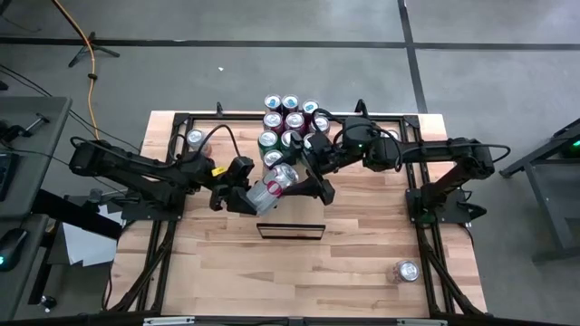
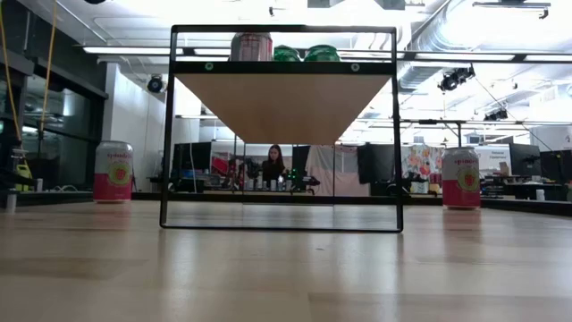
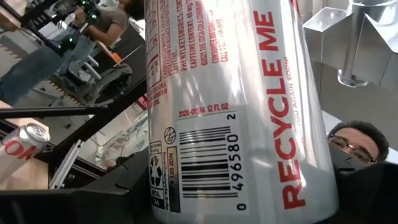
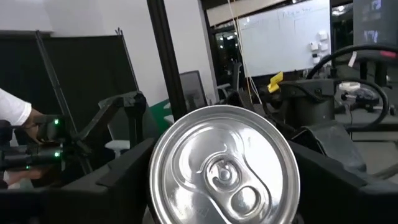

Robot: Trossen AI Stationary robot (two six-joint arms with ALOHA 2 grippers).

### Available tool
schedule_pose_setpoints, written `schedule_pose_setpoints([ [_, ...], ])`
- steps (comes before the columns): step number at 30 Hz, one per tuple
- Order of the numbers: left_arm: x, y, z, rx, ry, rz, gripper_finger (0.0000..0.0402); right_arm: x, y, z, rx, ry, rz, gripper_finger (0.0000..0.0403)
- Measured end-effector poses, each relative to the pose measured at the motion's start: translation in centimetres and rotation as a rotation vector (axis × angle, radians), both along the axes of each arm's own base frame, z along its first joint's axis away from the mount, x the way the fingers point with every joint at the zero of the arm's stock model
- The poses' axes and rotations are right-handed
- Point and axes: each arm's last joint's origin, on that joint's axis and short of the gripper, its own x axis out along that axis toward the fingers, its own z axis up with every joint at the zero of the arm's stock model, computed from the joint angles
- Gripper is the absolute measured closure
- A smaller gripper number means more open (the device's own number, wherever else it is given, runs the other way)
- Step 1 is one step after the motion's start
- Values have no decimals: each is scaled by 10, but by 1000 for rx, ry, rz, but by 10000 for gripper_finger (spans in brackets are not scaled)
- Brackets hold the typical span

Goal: Place canned beverage on shelf
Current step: Put the top red silver soda on the shelf

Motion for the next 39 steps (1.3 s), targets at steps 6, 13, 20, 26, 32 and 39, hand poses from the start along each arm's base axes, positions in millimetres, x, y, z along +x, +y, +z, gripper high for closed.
schedule_pose_setpoints([
  [6,2,6,-1,-43,27,39,77,-19,-6,7,-18,78,-20,116],
  [13,-1,27,17,-4,-45,28,48,-73,-8,28,-23,196,-81,116],
  [20,-3,40,66,228,2,35,59,-106,1,17,1,466,-423,116],
  [26,-20,38,106,659,350,197,68,-68,13,-4,-82,696,-565,116],
  [32,-51,33,117,908,570,450,69,-22,7,-28,-242,933,-754,116],
  [39,-76,22,87,848,551,549,69,4,-4,-46,-252,1007,-783,116],
])
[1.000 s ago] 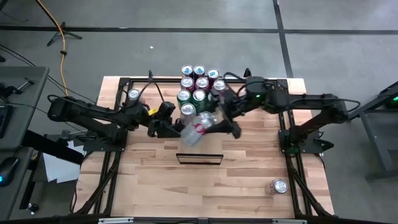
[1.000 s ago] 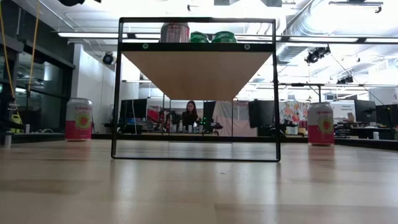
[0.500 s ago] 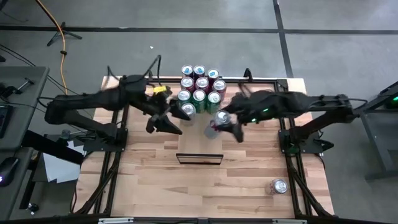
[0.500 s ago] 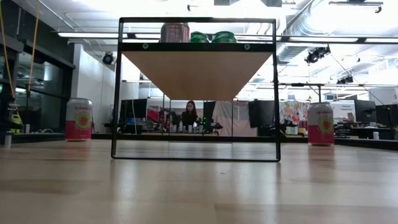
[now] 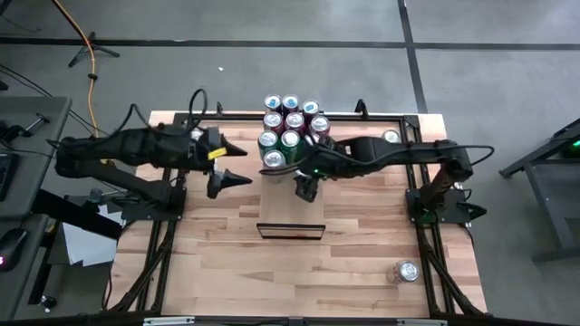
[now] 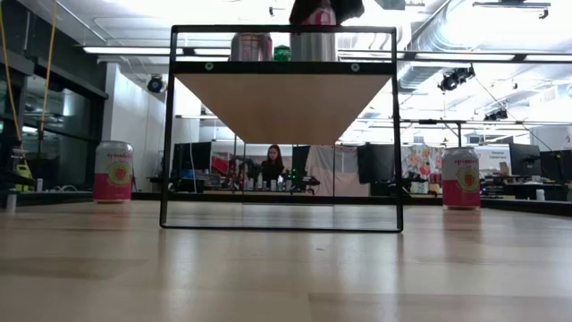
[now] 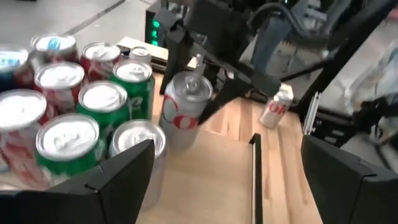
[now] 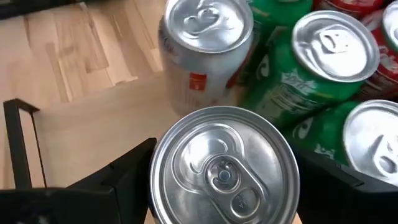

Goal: Place canned beverage on shelf
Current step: Put the top red silver soda on the shelf

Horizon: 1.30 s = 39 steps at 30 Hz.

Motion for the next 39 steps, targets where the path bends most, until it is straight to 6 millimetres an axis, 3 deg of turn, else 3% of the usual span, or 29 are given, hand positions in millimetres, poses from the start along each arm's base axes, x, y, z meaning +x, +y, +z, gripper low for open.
schedule_pose_setpoints([
  [6,-20,-1,-23,-8,-175,75,69,1,-9,-2,54,-31,-101,116],
  [12,-31,2,-38,-55,-169,152,69,3,-9,-1,66,-65,-119,116],
  [39,-13,0,-50,-51,-84,156,69,3,-6,-1,73,-75,-144,116],
])
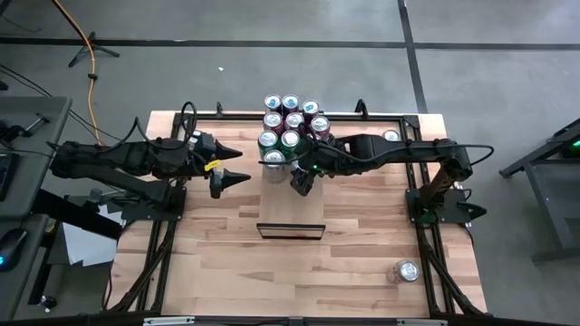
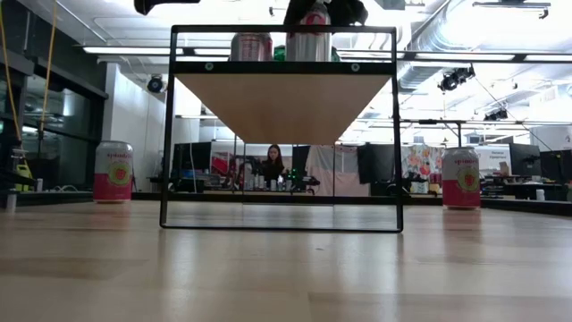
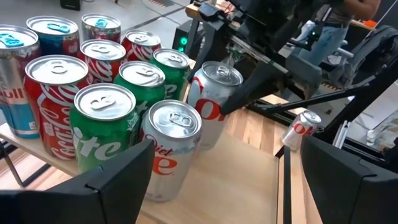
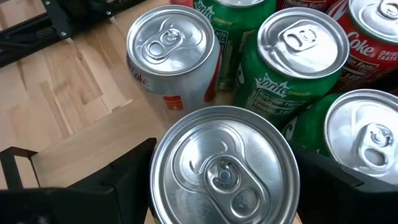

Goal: Place canned beverage on shelf
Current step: Put the top red silver soda on the shelf

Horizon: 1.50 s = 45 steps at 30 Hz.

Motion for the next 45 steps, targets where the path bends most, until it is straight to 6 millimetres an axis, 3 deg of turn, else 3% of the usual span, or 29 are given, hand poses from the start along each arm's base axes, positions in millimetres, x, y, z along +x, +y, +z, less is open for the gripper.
schedule_pose_setpoints([
  [26,32,-4,-22,16,126,0,69,0,0,3,44,-33,-34,116],
  [45,72,-9,-60,38,310,0,69,-2,-1,-6,11,27,-42,116],
])
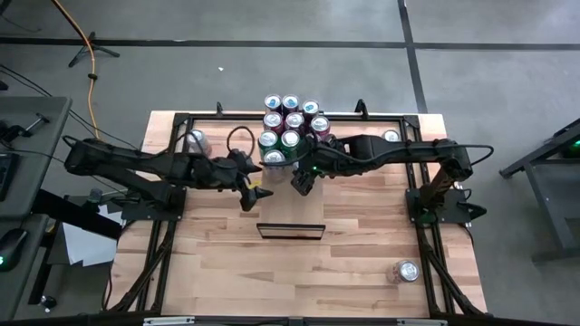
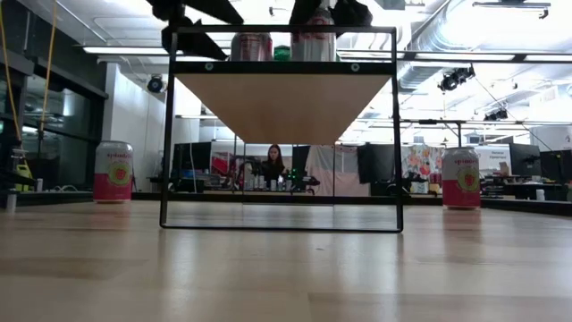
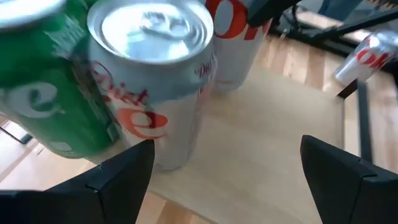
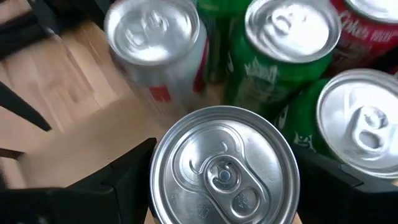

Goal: Place canned beverage on shelf
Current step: Put the top red silver soda on the shelf

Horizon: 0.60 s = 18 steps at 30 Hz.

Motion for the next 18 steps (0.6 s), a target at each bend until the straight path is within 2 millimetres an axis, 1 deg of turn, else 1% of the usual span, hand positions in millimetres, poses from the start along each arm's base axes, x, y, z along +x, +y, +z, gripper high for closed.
schedule_pose_setpoints([
  [3,10,-1,-8,2,15,1,69,-1,2,-9,-10,40,11,116],
  [6,18,-3,-16,-11,42,-11,69,2,8,-13,-34,22,27,116],
  [8,20,-4,-13,-34,22,-38,69,3,12,-13,-42,12,32,116],
  [10,20,-7,-3,-48,-50,-92,69,3,14,-12,-43,5,37,116],
  [13,13,-14,18,-26,-183,-174,69,3,14,-12,-54,5,32,116],
  [18,-14,-19,53,31,-372,-216,69,3,13,-12,-63,1,25,116],
])
